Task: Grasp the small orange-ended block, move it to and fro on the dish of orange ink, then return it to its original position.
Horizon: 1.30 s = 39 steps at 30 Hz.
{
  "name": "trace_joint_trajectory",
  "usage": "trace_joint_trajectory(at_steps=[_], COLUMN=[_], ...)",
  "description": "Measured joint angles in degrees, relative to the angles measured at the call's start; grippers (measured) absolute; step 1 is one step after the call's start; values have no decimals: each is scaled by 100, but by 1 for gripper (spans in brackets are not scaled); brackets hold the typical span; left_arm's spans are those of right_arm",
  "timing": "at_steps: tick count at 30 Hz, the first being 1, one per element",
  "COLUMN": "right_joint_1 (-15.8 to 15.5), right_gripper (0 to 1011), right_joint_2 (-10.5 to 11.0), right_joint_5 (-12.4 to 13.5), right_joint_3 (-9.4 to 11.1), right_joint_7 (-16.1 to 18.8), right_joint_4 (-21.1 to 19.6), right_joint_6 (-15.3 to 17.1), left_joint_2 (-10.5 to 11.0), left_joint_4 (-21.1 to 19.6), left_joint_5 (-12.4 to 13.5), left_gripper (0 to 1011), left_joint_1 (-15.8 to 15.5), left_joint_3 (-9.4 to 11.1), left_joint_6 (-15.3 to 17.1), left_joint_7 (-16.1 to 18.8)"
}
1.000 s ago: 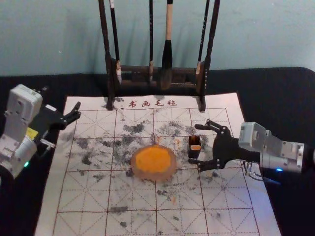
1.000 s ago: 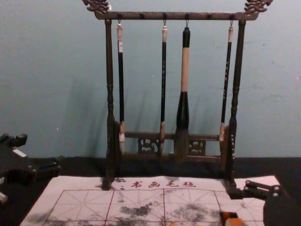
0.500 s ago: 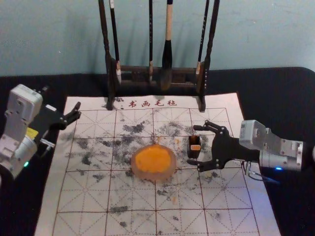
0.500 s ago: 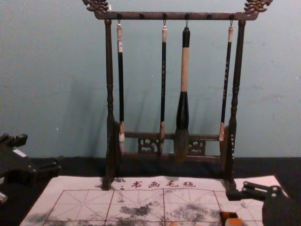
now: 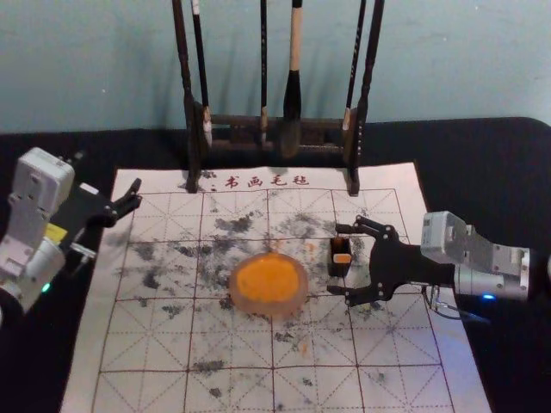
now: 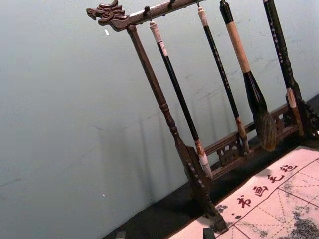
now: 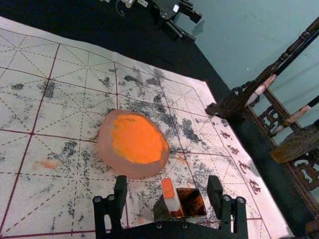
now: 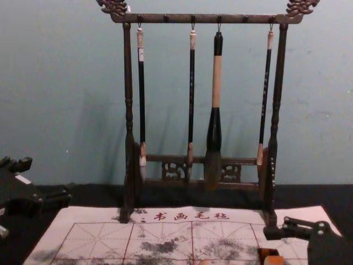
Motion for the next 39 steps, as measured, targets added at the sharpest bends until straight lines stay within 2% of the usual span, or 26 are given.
trace_joint_trajectory(at_steps=[18,29,35,36,39], right_joint_1=[58,60,59,59,58], right_gripper=[1002,1002,913,867,816], right_joint_2=[-3,-5,-5,-6,-6], right_joint_5=[81,82,81,81,80], right_joint_3=[-50,-51,-49,-49,-48], right_joint_7=[55,53,50,49,48], right_joint_4=[60,57,54,53,53], right_joint_6=[191,193,190,190,188], left_joint_2=[0,0,0,0,0], left_joint_4=[0,0,0,0,0], left_joint_5=[0,0,0,0,0], left_gripper=[1001,1001,1001,1001,1001], left_joint_1=[0,0,0,0,0], left_joint_3=[0,0,0,0,0], left_joint_6=[0,0,0,0,0], left_joint_7=[0,0,0,0,0])
